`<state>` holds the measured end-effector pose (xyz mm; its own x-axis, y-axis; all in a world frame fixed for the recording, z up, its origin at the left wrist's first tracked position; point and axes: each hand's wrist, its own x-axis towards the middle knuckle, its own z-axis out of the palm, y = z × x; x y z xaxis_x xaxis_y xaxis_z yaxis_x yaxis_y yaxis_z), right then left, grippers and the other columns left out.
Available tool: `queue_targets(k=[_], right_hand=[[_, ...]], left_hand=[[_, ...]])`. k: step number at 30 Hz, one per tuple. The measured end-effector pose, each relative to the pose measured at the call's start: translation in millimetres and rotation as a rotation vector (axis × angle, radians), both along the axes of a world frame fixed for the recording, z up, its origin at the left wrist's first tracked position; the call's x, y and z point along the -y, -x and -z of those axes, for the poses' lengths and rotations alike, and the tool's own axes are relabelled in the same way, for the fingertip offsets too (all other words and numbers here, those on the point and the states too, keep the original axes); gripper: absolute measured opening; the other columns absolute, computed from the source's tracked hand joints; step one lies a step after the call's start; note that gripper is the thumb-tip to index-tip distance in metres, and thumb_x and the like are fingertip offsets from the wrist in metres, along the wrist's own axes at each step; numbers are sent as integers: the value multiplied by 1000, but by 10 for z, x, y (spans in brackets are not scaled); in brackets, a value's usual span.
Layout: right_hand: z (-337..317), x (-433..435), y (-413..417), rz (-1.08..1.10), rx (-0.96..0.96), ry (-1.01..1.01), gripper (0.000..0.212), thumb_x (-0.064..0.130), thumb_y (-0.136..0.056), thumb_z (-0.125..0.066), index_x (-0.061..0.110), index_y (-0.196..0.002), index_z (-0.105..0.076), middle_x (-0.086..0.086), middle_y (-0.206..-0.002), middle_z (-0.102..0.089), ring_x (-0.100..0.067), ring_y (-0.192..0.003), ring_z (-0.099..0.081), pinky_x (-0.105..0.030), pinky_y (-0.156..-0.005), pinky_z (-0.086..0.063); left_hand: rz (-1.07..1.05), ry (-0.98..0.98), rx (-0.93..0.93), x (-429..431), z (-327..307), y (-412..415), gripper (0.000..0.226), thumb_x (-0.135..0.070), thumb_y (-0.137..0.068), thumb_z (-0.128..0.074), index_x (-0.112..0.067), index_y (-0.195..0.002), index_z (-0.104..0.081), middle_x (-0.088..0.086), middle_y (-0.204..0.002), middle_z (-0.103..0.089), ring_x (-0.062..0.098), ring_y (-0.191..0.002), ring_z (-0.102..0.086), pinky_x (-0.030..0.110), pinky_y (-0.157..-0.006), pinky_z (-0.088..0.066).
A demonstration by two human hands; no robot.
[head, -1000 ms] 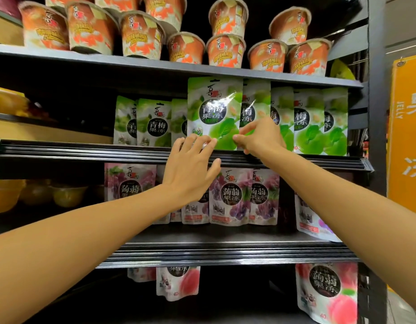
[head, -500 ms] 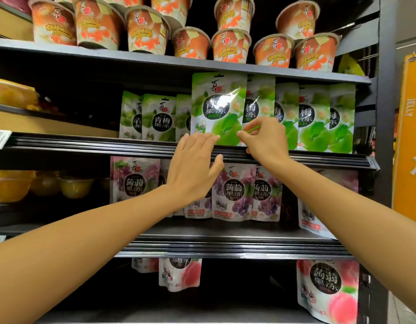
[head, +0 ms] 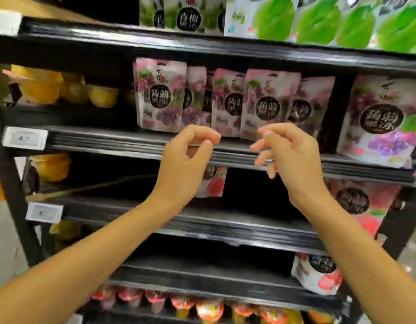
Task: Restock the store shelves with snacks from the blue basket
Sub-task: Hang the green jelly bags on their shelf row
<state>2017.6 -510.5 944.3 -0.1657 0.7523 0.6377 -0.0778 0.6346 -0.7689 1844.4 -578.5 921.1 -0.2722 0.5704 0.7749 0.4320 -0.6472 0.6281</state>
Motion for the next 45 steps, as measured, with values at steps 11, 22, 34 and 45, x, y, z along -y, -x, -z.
queue_targets(k=[11,22,34,45], right_hand=[[3317,1048,566,141,258,751,12,11,-95,-58,11,-88,-68,9,-59,-70,-5,-48,-60,-17,-37,-38],[7193,2327,488,349,374,1361,19,3,-93,-63,12,-77,-68,-4,-72,-74,-20,-68,-69,-30,-64,-55],[9882,2215,164,450,698,1511,21,-2,-93,-50,-10,-75,-60,-15,-66,-54,-22,-62,-48,-34,-57,-33],[10940,1575,-127,147,1294,1158,66,17,-82,-77,18,-142,-50,-7,-157,-33,-26,-141,-36,-29,-112,-32]], left_hand=[[263,875,344,949,3333,625,26,5,-96,-45,-13,-90,-63,4,-76,-63,3,-60,-57,21,-58,-45],[34,1365,565,2271,7082,802,16,7,-93,-55,-5,-91,-65,24,-92,-64,30,-84,-60,44,-80,-48],[-113,1698,803,2351,9550,214,25,7,-95,-50,-9,-82,-65,8,-81,-62,23,-76,-56,32,-72,-45],[-298,1913,1275,1650,10763,-468,48,-28,-90,-70,2,-125,-57,28,-108,-64,24,-77,-57,34,-71,-49]])
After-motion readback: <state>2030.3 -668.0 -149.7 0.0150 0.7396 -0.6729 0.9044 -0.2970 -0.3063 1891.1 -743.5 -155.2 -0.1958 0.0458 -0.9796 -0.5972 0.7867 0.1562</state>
